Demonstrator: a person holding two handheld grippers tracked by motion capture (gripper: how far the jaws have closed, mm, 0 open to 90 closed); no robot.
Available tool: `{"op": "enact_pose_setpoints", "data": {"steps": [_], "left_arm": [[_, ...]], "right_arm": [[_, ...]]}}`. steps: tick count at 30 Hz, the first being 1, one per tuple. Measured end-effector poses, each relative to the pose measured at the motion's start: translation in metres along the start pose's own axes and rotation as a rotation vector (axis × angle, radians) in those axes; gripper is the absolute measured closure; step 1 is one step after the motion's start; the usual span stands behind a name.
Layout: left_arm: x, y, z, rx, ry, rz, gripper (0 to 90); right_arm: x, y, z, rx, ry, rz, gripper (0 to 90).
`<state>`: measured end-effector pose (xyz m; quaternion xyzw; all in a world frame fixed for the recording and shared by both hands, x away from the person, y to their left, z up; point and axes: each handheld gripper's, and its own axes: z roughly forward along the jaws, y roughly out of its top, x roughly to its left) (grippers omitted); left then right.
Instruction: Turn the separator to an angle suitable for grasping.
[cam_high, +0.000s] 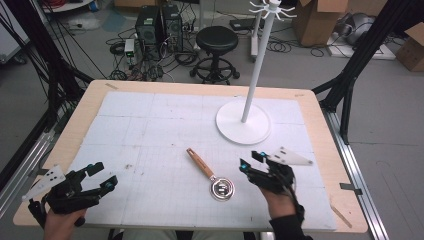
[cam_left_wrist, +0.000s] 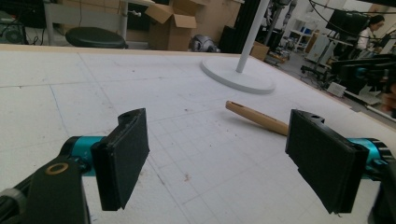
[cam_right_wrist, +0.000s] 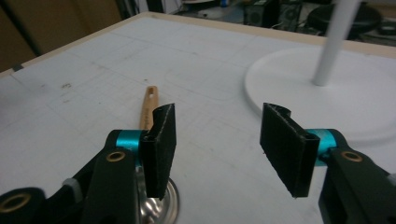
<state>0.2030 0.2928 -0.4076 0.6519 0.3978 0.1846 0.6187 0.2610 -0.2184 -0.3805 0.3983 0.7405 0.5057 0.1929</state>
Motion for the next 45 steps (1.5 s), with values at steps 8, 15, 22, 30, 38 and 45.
{"op": "enact_pose_setpoints", "data": {"steps": [8, 15, 22, 30, 38, 45], "left_arm": [[0.003, 0.0, -0.002, -0.001, 0.002, -0.012, 21.9], [0.005, 0.0, -0.002, 0.001, 0.0, -0.011, 22.1], [0.006, -0.001, -0.003, -0.001, -0.002, -0.014, 22.1], [0.007, -0.001, -0.004, 0.001, -0.009, -0.018, 22.1], [0.007, -0.001, -0.003, 0.004, -0.009, -0.021, 22.2], [0.007, -0.001, -0.003, 0.003, -0.009, -0.021, 22.3]], "right_arm": [[0.025, 0.028, 0.075, 0.118, 0.085, -0.069, 82.4], [0.048, 0.052, 0.138, 0.25, 0.109, -0.123, 89.3], [0.065, 0.067, 0.192, 0.415, 0.104, -0.165, 89.2], [0.064, 0.061, 0.216, 0.532, 0.09, -0.167, 89.2], [0.067, 0.059, 0.214, 0.577, 0.112, -0.185, 89.2], [0.066, 0.06, 0.212, 0.581, 0.096, -0.185, 89.2]]}}
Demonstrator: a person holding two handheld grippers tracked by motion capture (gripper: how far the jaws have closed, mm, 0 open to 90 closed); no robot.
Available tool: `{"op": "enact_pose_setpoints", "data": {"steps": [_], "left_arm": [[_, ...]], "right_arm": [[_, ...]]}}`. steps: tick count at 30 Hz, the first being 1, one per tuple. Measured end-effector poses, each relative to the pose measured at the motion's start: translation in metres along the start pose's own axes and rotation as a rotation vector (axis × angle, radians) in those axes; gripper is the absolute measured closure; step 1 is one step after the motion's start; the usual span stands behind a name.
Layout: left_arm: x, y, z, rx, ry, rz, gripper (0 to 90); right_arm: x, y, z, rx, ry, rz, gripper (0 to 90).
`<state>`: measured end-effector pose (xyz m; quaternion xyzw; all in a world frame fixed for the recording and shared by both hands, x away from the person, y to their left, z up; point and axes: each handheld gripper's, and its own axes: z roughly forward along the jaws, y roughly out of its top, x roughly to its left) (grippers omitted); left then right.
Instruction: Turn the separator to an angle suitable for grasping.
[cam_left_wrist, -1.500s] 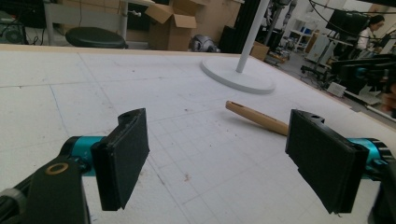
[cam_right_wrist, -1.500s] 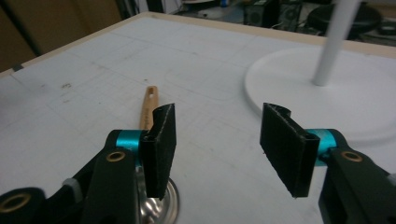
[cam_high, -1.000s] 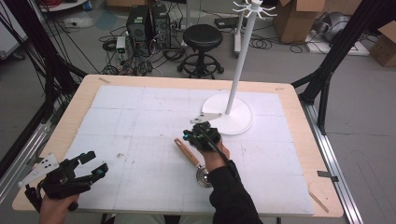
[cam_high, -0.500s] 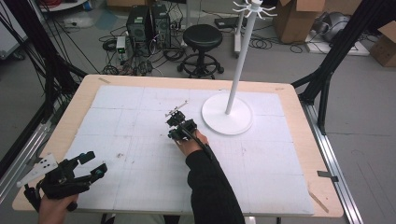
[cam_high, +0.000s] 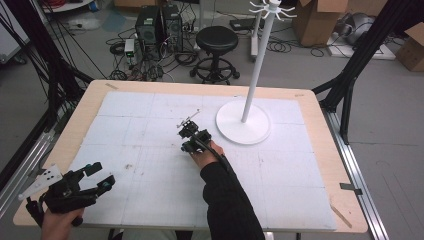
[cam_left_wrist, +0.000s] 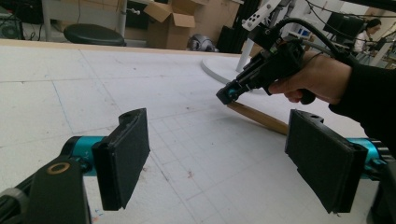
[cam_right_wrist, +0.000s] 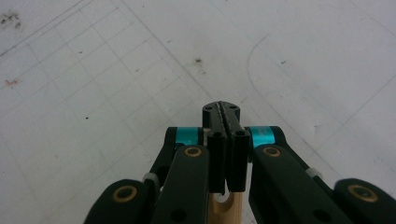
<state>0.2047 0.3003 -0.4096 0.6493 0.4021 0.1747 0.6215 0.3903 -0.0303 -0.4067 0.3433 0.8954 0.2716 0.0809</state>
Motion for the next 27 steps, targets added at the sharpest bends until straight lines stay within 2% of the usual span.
{"op": "enact_pose_setpoints", "data": {"steps": [6, 9, 11, 20, 27], "left_arm": [[0.0, 0.0, 0.0, 0.0, -0.002, -0.001, 22.3], [0.0, 0.0, 0.0, 0.002, -0.001, 0.001, 22.3], [0.0, 0.0, 0.0, 0.001, -0.002, 0.001, 22.4], [0.0, 0.0, 0.0, 0.003, -0.001, 0.002, 22.4], [0.0, 0.0, 0.0, 0.006, 0.0, 0.004, 22.4]], "right_arm": [[-0.004, 0.0, -0.002, -0.007, -0.021, 0.025, 89.2], [-0.006, -0.001, -0.002, -0.012, -0.016, 0.035, 89.2], [-0.007, -0.001, -0.002, -0.008, -0.034, 0.034, 89.2], [-0.01, -0.006, -0.004, 0.022, 0.007, 0.077, 89.3], [-0.009, -0.016, -0.009, 0.042, 0.048, 0.072, 89.3]]}}
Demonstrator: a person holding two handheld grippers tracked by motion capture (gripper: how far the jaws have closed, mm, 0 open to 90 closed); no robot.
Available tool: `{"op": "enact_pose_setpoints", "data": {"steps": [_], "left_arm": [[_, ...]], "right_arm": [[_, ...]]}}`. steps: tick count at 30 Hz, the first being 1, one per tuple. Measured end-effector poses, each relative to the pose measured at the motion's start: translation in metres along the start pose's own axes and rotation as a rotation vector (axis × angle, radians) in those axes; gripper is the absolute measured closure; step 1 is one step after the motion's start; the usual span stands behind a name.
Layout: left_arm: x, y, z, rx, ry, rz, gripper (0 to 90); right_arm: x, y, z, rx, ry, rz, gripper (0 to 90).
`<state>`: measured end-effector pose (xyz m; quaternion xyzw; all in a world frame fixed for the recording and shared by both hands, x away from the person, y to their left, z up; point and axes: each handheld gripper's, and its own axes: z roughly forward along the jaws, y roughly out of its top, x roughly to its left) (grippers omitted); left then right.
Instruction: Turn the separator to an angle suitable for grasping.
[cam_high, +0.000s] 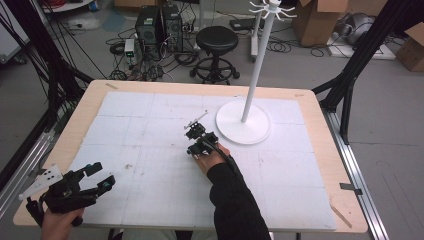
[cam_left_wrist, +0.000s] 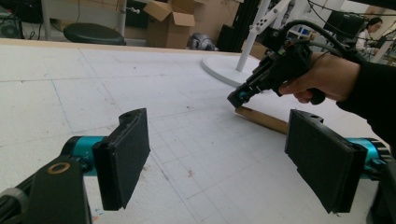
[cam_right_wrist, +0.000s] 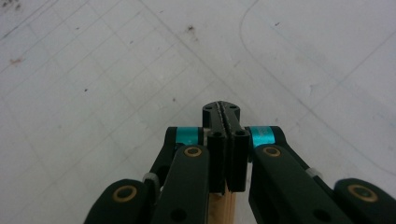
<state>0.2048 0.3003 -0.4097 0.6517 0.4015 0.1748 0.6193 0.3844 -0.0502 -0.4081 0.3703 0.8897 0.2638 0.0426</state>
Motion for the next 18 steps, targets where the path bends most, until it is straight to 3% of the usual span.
{"op": "enact_pose_setpoints", "data": {"steps": [4, 16, 18], "left_arm": [[0.0, 0.0, 0.0, 0.0, 0.0, -0.001, 22.4], [-0.001, 0.0, 0.0, 0.002, 0.003, 0.001, 22.4], [0.0, 0.0, 0.0, 0.003, 0.003, 0.001, 22.4]], "right_arm": [[0.002, -0.009, -0.008, 0.001, 0.034, -0.014, 89.3], [0.012, -0.04, -0.029, -0.002, 0.048, -0.077, 89.3], [0.013, -0.046, -0.032, -0.009, 0.057, -0.07, 89.3]]}}
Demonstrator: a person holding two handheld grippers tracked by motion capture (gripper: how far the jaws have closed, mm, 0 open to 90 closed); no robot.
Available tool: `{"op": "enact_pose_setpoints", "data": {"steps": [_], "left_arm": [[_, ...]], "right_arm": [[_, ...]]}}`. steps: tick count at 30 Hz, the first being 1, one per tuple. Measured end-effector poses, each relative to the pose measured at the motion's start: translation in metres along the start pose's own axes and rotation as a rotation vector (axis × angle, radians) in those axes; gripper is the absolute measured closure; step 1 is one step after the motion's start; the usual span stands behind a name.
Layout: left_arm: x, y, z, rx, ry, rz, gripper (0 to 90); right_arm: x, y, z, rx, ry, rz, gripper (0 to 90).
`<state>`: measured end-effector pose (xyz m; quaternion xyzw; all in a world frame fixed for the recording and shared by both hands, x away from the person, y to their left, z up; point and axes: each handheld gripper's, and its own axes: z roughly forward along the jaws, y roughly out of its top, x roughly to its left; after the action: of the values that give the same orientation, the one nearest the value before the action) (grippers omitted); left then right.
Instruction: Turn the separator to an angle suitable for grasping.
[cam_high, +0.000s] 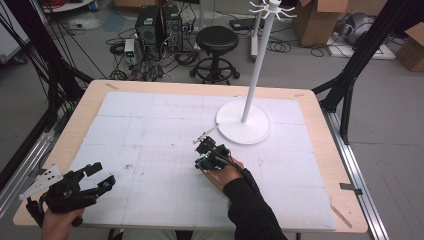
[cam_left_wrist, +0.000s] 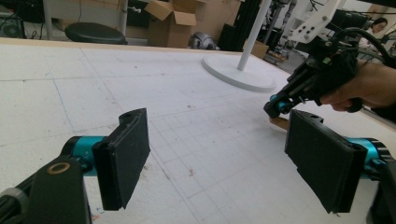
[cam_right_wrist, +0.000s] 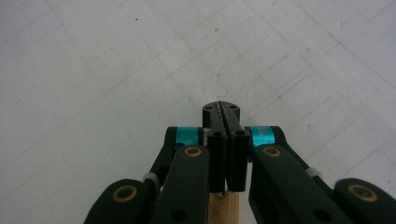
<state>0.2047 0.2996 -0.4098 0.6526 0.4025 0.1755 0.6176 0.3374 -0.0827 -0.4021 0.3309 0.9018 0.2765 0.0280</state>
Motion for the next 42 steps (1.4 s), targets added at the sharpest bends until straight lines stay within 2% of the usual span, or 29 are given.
{"op": "enact_pose_setpoints", "data": {"steps": [6, 7, 8, 9, 11, 12, 13, 15, 20, 21, 22, 26, 28, 30, 32, 34, 35, 39, 42], "left_arm": [[0.0, 0.0, 0.0, 0.002, 0.003, 0.0, 22.4], [0.0, 0.0, 0.0, 0.001, 0.003, 0.001, 22.4], [0.0, 0.0, 0.0, 0.001, 0.003, 0.001, 22.4], [0.0, 0.0, 0.0, 0.001, 0.003, 0.003, 22.4], [0.0, 0.0, 0.001, 0.004, 0.002, 0.003, 22.4], [0.0, 0.0, 0.001, 0.004, 0.002, 0.002, 22.4], [0.0, 0.0, 0.001, 0.005, 0.001, 0.002, 22.4], [-0.001, 0.0, 0.001, 0.003, -0.003, 0.002, 22.4], [-0.002, 0.0, 0.001, -0.004, -0.006, 0.002, 22.4], [-0.002, 0.001, 0.001, -0.008, -0.007, 0.001, 22.2], [-0.003, 0.001, 0.001, -0.012, -0.006, -0.001, 22.2], [-0.003, 0.002, 0.0, -0.029, 0.004, -0.009, 20.7], [-0.003, 0.002, 0.0, -0.03, 0.002, -0.003, 19.5], [-0.003, 0.002, 0.0, -0.031, -0.001, 0.005, 19.0], [-0.004, 0.002, 0.001, -0.034, -0.015, 0.006, 19.0], [-0.004, 0.003, 0.002, -0.036, -0.032, 0.009, 19.8], [-0.004, 0.003, 0.003, -0.036, -0.041, 0.009, 21.0], [-0.004, 0.002, 0.006, -0.013, -0.064, 0.015, 21.2], [-0.006, 0.002, 0.004, -0.022, -0.073, 0.018, 21.6]], "right_arm": [[0.001, -0.012, -0.006, -0.029, 0.023, -0.001, 89.2], [0.002, -0.016, -0.011, -0.061, 0.023, 0.004, 86.1], [0.002, -0.016, -0.011, -0.061, 0.023, 0.004, 86.1], [0.002, -0.019, -0.015, -0.084, 0.02, 0.009, 82.0], [0.002, -0.026, -0.025, -0.137, 0.016, 0.029, 75.6], [0.002, -0.035, -0.037, -0.206, 0.009, 0.046, 66.6], [0.002, -0.035, -0.037, -0.206, 0.009, 0.046, 66.6], [0.002, -0.049, -0.051, -0.292, -0.01, 0.056, 59.1], [0.001, -0.09, -0.083, -0.462, -0.101, 0.086, 36.0], [-0.001, -0.107, -0.094, -0.517, -0.145, 0.087, 26.2], [-0.001, -0.107, -0.094, -0.517, -0.145, 0.087, 26.2], [-0.008, -0.138, -0.115, -0.591, -0.225, 0.13, 19.2], [-0.012, -0.152, -0.123, -0.621, -0.241, 0.148, 18.0], [-0.015, -0.167, -0.13, -0.627, -0.293, 0.12, 16.3], [-0.016, -0.17, -0.131, -0.636, -0.293, 0.128, 16.3], [-0.016, -0.17, -0.134, -0.665, -0.305, 0.163, 16.3], [-0.014, -0.17, -0.137, -0.696, -0.29, 0.162, 16.3], [-0.013, -0.171, -0.14, -0.718, -0.291, 0.155, 16.3], [-0.014, -0.175, -0.142, -0.73, -0.303, 0.176, 16.5]]}}
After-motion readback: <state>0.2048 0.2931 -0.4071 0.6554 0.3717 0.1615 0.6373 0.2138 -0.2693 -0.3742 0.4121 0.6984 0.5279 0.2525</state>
